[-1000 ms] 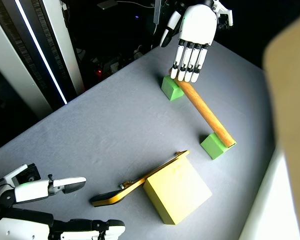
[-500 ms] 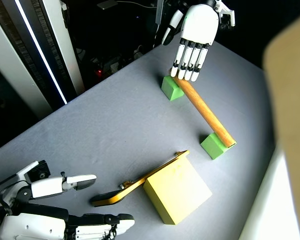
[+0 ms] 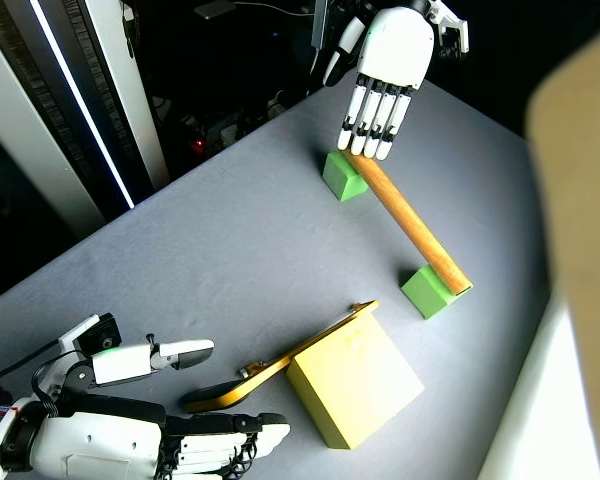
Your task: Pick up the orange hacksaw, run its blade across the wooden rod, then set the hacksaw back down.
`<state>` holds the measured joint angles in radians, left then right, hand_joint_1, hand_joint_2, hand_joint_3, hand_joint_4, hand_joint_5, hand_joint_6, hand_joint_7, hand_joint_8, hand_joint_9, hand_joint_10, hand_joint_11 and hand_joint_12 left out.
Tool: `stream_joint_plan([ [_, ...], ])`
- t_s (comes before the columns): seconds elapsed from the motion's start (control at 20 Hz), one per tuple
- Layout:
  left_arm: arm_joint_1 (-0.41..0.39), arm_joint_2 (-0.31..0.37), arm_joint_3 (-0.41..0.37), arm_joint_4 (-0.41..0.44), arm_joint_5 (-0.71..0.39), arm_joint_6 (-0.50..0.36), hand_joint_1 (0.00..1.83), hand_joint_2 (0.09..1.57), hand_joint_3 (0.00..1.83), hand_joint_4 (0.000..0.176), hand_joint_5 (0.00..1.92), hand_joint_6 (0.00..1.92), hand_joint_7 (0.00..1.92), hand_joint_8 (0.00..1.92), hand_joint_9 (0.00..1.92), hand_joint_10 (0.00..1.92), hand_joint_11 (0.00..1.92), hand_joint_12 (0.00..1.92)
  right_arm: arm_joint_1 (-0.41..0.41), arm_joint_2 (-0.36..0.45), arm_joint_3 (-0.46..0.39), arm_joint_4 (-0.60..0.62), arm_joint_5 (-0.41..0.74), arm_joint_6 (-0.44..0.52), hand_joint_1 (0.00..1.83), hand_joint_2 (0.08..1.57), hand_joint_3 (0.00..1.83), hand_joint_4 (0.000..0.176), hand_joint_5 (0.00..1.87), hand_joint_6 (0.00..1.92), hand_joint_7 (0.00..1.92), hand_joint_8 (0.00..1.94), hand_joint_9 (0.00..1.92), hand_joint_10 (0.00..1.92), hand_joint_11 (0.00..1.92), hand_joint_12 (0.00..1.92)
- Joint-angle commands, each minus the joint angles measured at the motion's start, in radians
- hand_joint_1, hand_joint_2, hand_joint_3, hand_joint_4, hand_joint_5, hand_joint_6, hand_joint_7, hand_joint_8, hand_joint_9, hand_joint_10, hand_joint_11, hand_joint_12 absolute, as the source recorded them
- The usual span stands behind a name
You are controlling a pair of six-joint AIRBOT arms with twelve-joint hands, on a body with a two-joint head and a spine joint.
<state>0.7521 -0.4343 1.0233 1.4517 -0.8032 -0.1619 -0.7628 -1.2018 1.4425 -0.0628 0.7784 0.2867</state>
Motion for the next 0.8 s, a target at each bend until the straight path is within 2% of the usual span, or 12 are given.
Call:
stream_joint_plan([
  [0.0,-0.003,-0.002,0.007,-0.023,-0.025,-0.003,0.07,1.27,0.00,0.000,0.15,0.00,0.16,0.00,0.14,0.00,0.00,0.36,0.014,0.000,0.004,0.028,0.109,0.006,0.99,1.15,0.00,0.000,0.20,0.00,0.21,0.00,0.22,0.00,0.00,0.80],
  [0.15,0.006,-0.003,0.007,-0.018,-0.025,-0.003,0.10,1.27,0.00,0.000,0.18,0.01,0.18,0.00,0.15,0.00,0.00,0.37,0.013,-0.008,0.004,0.028,0.106,-0.005,0.98,1.16,0.00,0.000,0.18,0.00,0.21,0.00,0.21,0.00,0.00,0.75],
  [0.2,0.011,-0.004,0.008,-0.018,-0.025,-0.003,0.09,1.28,0.00,0.000,0.17,0.00,0.17,0.00,0.13,0.00,0.00,0.32,0.012,-0.011,0.004,0.028,0.105,-0.008,0.98,1.16,0.00,0.000,0.19,0.00,0.22,0.00,0.21,0.00,0.00,0.73],
  [0.5,0.014,-0.010,0.008,-0.018,-0.025,-0.003,0.07,1.27,0.00,0.000,0.17,0.00,0.17,0.00,0.15,0.00,0.00,0.40,0.019,-0.025,0.004,0.028,0.096,-0.021,0.97,1.16,0.00,0.000,0.19,0.00,0.22,0.00,0.20,0.00,0.00,0.63],
  [0.7,0.013,-0.012,0.010,-0.019,-0.025,-0.003,0.06,1.27,0.00,0.000,0.17,0.00,0.16,0.00,0.14,0.00,0.00,0.39,0.025,-0.035,0.004,0.028,0.081,-0.029,0.98,1.16,0.00,0.000,0.20,0.00,0.23,0.00,0.21,0.00,0.00,0.65],
  [0.75,0.013,-0.013,0.011,-0.019,-0.025,-0.003,0.06,1.28,0.00,0.000,0.14,0.00,0.14,0.00,0.12,0.00,0.00,0.33,0.025,-0.036,0.003,0.028,0.073,-0.035,0.99,1.16,0.00,0.000,0.21,0.00,0.22,0.00,0.22,0.00,0.00,0.63],
])
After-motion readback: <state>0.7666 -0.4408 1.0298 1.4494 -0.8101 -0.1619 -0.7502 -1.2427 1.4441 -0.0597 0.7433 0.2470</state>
